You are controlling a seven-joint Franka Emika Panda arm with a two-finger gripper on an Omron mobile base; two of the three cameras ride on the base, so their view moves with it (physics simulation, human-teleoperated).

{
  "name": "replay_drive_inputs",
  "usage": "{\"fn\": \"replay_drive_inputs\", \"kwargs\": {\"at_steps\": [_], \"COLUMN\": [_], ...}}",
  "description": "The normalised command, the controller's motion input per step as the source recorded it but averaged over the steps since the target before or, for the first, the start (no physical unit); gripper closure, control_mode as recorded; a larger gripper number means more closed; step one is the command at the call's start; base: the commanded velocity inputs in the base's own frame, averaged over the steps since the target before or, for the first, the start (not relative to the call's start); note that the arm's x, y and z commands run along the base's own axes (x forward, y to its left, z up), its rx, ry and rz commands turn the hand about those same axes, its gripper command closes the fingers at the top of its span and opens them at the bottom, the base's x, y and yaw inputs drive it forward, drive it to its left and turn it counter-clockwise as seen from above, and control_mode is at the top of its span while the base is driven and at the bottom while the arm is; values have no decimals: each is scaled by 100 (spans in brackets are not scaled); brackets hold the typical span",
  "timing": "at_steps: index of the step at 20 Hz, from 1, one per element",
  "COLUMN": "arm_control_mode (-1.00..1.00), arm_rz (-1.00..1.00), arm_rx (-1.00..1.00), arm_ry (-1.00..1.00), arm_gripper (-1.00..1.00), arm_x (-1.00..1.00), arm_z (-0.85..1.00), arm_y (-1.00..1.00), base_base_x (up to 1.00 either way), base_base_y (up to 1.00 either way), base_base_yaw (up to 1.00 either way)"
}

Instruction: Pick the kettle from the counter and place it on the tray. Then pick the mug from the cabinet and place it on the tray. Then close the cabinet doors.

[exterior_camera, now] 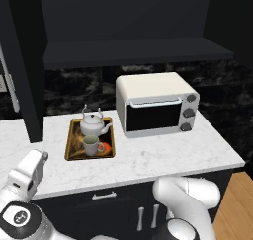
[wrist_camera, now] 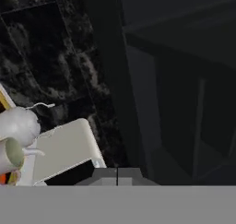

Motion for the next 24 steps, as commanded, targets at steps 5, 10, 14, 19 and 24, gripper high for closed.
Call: {"fn": "replay_drive_inputs", "kwargs": {"at_steps": [5,10,14,19,24], "arm_control_mode": [-100,-100,-100,-100,-100], "arm_rz": [-4,-8,-4,0,-1], "arm_rx": [-39,-23,-5,-8,-3], "arm_ry": [-38,-29,1,-1,-2], "arm_gripper": [100,100,100,100,100], "arm_x": [0,0,0,0,0], "arm_z": [17,30,8,0,14], "arm_y": [33,36,6,21,25], "base_base_x": [0,0,0,0,0], "base_base_y": [0,0,0,0,0], "base_base_yaw": [0,0,0,0,0]}}
